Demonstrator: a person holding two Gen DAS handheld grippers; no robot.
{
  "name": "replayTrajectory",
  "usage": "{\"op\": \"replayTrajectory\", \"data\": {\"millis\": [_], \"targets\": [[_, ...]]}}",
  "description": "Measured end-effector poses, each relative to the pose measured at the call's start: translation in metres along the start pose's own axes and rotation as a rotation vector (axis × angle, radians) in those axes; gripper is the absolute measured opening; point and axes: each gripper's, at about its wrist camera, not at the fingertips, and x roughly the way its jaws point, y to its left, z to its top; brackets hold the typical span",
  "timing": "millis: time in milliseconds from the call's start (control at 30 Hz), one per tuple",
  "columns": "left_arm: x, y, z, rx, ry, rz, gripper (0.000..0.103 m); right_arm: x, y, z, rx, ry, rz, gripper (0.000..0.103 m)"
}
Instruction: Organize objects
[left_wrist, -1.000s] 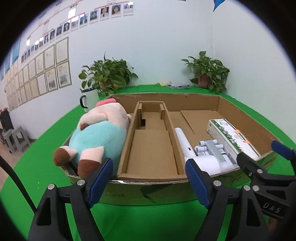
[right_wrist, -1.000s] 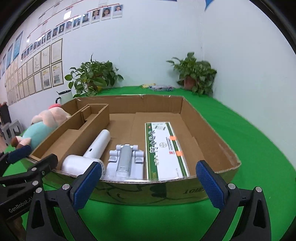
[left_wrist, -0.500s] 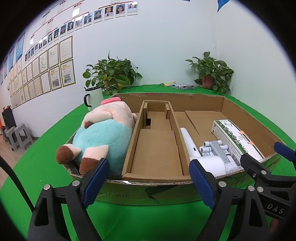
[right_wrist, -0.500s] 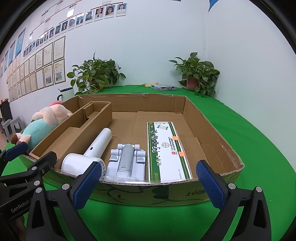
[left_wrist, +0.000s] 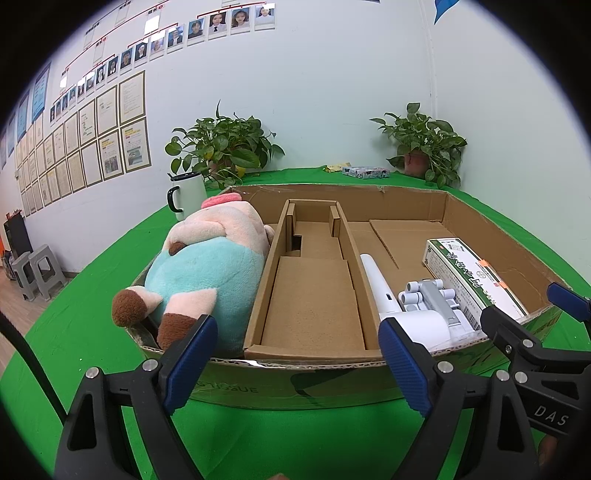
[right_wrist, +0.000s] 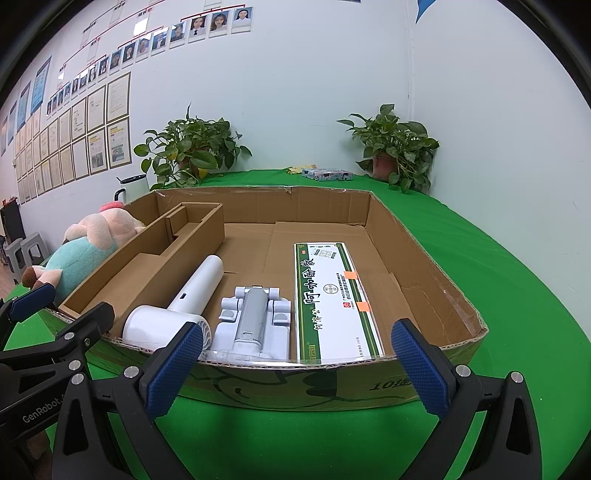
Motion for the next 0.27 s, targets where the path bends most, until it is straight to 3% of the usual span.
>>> {"op": "replayTrajectory", "data": {"millis": [267], "targets": [[0.0012,0.0003,-0.0001,0.003,0.001,0.005,0.089,-0.0011,0.0015,0.0002,0.002,-0.001,0.001,0.103]]}}
